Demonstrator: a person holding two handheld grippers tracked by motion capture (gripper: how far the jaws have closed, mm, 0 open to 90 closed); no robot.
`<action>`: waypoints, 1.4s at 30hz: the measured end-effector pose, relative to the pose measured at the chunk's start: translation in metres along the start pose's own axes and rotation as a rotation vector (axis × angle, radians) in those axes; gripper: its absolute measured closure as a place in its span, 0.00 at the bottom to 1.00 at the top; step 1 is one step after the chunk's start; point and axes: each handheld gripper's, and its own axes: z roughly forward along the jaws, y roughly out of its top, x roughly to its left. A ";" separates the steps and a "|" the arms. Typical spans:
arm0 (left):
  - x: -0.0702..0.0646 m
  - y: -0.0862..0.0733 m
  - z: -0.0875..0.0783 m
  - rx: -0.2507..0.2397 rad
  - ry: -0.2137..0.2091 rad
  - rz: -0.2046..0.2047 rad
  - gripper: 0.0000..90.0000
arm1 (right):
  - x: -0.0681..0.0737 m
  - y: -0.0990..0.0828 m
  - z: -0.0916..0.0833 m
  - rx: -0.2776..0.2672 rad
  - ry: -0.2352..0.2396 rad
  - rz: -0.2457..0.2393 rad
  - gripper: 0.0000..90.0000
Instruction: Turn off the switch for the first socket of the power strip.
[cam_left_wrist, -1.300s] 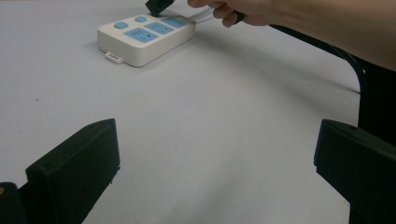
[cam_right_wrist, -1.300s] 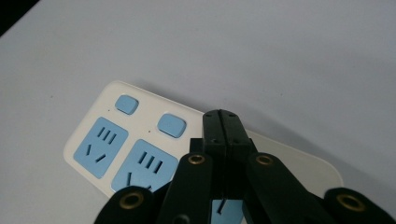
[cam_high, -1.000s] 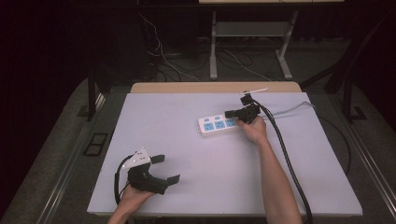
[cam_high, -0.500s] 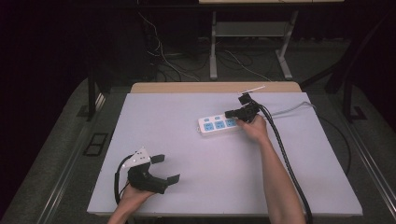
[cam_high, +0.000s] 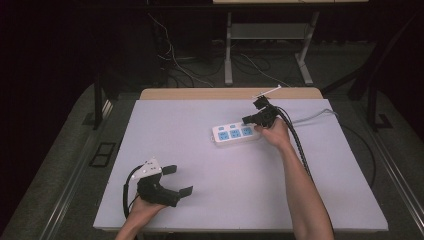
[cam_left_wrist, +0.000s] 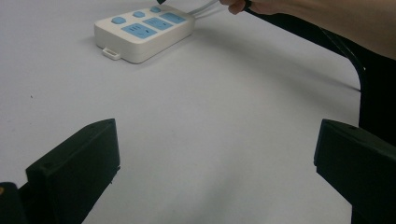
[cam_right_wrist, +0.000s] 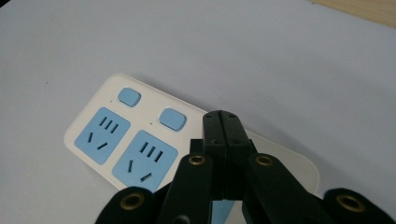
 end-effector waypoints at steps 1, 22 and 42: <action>0.000 0.000 0.000 0.000 0.000 0.001 0.00 | 0.000 0.000 -0.002 0.003 0.000 -0.002 1.00; -0.002 0.000 0.002 0.003 -0.005 0.004 0.00 | -0.003 0.002 -0.053 -0.026 -0.022 -0.020 1.00; -0.003 -0.001 0.001 -0.004 -0.004 -0.011 0.00 | -0.005 -0.017 -0.109 -0.064 -0.033 0.039 0.89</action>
